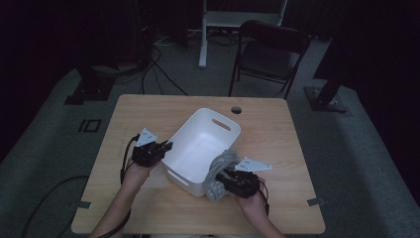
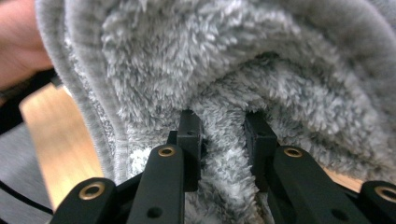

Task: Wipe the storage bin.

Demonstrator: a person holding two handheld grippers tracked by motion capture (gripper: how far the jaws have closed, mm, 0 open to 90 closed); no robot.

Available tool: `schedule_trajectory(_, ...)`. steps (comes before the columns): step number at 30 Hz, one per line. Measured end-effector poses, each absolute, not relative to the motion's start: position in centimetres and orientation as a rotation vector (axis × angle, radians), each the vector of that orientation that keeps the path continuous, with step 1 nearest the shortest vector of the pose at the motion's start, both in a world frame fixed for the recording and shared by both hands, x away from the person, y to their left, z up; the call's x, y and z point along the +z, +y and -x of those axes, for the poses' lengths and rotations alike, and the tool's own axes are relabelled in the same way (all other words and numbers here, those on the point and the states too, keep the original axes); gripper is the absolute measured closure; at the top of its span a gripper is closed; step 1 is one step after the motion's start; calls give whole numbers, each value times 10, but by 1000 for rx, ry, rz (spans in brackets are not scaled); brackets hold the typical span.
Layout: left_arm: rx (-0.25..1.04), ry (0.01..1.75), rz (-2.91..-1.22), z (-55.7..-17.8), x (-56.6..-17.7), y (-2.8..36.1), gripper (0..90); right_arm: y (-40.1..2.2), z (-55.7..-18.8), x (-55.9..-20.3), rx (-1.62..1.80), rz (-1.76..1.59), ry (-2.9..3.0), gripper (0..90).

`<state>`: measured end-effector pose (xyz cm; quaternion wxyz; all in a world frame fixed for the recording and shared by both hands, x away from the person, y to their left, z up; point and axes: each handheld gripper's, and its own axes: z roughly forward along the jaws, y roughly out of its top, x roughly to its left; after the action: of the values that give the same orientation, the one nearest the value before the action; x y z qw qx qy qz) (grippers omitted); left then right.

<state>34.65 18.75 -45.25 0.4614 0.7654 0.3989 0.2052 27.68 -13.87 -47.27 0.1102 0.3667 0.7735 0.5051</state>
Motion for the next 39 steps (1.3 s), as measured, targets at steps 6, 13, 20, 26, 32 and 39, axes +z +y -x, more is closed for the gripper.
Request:
schedule_trajectory(6, 520, 988, -1881, -347, -453, 187, 830, -140, -285, -484, 1447, -1131, 2308, 730)
schedule_trajectory(13, 529, 996, -1878, -347, -453, 186, 829, -140, -290, -490, 1436, -1151, 2313, 730)
schedule_trajectory(20, 538, 1000, -1875, -347, -453, 186, 829, -141, -296, -496, 1418, -1166, 2322, 730)
schedule_trajectory(26, 539, 1005, -1872, -348, -453, 186, 829, -140, -302, -505, 1367, -1187, 2346, 730)
schedule_trajectory(32, 538, 1003, -1872, -348, -453, 186, 824, -139, -310, -519, 1299, -1231, 2378, 730)
schedule_trajectory(39, 553, 1012, -1875, -348, -452, 186, 823, -139, -317, -528, 1259, -1279, 2410, 730)
